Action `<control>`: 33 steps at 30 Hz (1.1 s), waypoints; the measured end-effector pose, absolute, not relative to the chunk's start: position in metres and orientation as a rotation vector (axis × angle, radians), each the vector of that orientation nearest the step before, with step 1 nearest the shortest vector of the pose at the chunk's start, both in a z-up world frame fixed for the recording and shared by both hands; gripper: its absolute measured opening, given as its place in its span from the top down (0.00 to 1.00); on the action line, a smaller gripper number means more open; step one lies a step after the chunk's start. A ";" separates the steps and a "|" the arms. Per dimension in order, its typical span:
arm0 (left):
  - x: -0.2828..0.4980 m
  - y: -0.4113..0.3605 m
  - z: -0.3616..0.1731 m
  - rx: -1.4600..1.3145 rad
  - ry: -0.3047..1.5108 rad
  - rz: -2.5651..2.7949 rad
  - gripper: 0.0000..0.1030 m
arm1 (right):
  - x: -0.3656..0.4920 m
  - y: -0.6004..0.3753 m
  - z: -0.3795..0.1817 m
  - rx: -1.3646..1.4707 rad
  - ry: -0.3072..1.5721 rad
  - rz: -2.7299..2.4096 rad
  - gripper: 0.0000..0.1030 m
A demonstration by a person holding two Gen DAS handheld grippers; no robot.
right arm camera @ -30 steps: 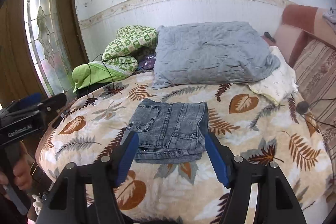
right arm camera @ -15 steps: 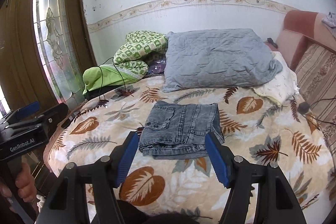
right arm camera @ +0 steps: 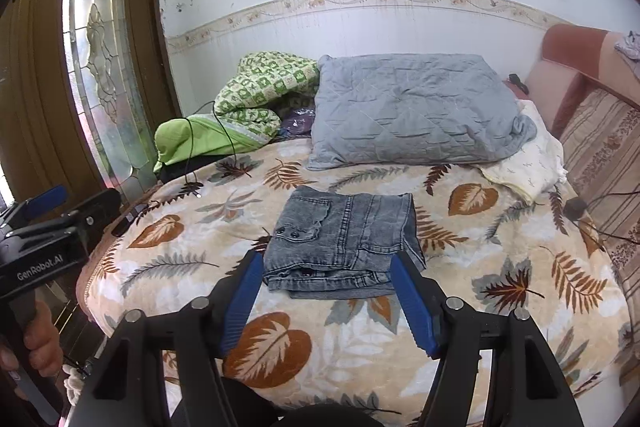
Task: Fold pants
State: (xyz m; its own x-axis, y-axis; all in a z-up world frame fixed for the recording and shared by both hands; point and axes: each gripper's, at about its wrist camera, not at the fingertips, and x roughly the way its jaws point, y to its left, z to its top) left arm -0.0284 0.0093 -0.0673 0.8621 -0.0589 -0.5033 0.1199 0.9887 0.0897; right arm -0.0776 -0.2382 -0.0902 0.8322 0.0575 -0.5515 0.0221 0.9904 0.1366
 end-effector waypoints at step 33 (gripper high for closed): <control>0.015 0.011 -0.111 0.131 0.634 -0.109 0.01 | -0.033 -0.240 -0.129 0.133 0.696 0.014 0.32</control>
State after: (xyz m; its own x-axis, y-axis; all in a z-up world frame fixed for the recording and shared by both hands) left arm 0.0152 0.0111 -0.1107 0.8004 -0.0616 -0.5963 0.1419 0.9859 0.0887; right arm -0.0334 -0.2400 -0.1293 0.7674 0.0573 -0.6386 0.0315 0.9914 0.1268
